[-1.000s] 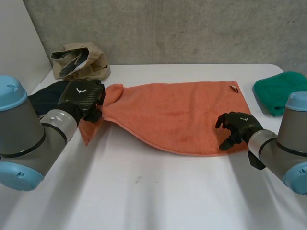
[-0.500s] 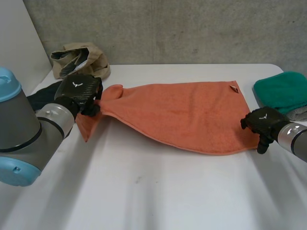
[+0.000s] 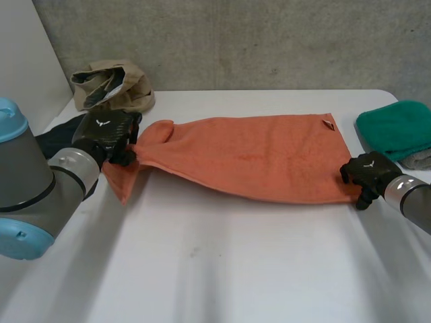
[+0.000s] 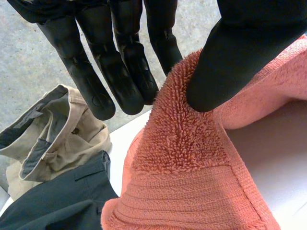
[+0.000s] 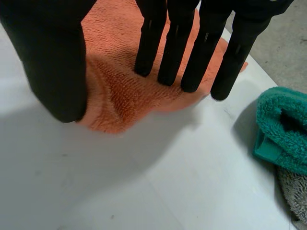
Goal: Fold the laundry.
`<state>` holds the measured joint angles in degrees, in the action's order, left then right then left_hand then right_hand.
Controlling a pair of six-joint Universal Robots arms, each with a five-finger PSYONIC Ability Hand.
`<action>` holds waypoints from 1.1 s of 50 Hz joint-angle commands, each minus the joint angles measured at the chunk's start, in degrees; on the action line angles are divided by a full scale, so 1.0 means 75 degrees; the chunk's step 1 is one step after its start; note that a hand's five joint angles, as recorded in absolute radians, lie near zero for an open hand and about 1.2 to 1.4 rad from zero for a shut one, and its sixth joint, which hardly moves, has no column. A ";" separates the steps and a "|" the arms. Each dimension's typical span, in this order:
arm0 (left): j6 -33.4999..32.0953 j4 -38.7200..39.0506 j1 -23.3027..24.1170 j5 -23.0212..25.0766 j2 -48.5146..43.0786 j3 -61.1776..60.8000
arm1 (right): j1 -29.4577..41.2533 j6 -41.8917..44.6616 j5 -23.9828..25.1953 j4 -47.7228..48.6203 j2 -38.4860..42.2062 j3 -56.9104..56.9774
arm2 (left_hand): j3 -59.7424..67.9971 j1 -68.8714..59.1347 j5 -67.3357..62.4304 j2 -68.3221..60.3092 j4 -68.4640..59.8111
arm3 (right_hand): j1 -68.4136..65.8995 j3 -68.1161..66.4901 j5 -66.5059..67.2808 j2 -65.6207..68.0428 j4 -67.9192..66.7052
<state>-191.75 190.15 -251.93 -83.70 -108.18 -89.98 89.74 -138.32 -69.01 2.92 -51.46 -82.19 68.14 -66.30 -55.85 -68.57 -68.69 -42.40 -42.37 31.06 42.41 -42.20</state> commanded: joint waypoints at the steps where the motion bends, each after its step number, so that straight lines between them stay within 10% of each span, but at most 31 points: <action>1: 0.0031 -0.0110 -0.0019 0.0026 0.0091 -0.0061 | 0.0000 -0.0763 -0.0021 0.0512 0.0030 0.0189 | 0.1582 -0.1826 -0.1887 -0.1524 -0.1507 | -0.5007 -0.5011 0.5186 0.5006 -0.5034; 12: -0.0144 -0.1855 -0.0054 0.0331 0.0934 -0.0271 | -0.0058 -0.1118 -0.0126 -0.0820 -0.2007 0.0037 | 0.1582 -0.1826 -0.1887 -0.1524 -0.1507 | -0.5013 -0.5017 0.5192 0.5012 -0.5040; 25: -0.2827 -0.5337 -0.0207 0.0566 0.1381 -0.0670 | -0.1019 0.2867 -0.0290 -0.5417 -0.3474 -0.0630 | 0.1582 -0.1826 -0.1887 -0.1524 -0.1507 | -0.5013 -0.5017 0.5192 0.5012 -0.5040; 40: -0.2993 -0.2926 0.0297 -0.0043 -0.1045 0.3522 | 0.0128 0.0434 -0.1134 -0.2478 -0.1423 0.2576 | 0.1582 -0.1826 -0.1887 -0.1524 -0.1507 | -0.5013 -0.5017 0.5192 0.5012 -0.5040; 49: -0.1705 0.1373 0.0204 -0.0488 -0.0741 0.5013 | 0.0082 -0.2942 -0.1275 0.2733 -0.2242 0.3437 | 0.1582 -0.1826 -0.1887 -0.1524 -0.1507 | -0.5013 -0.5017 0.5192 0.5012 -0.5040; 55: -0.1434 0.1121 0.0040 -0.0489 -0.0822 0.4815 | 0.0234 -0.2898 -0.1182 0.2869 -0.2431 0.2885 | 0.1582 -0.1826 -0.1887 -0.1524 -0.1507 | -0.5013 -0.5017 0.5192 0.5012 -0.5040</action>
<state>-204.84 198.18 -250.43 -86.98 -114.25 -51.74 90.84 -159.61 -78.60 20.88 -67.68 -56.03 68.35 -66.30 -55.85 -68.58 -68.90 -62.94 -68.12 57.21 67.57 -68.67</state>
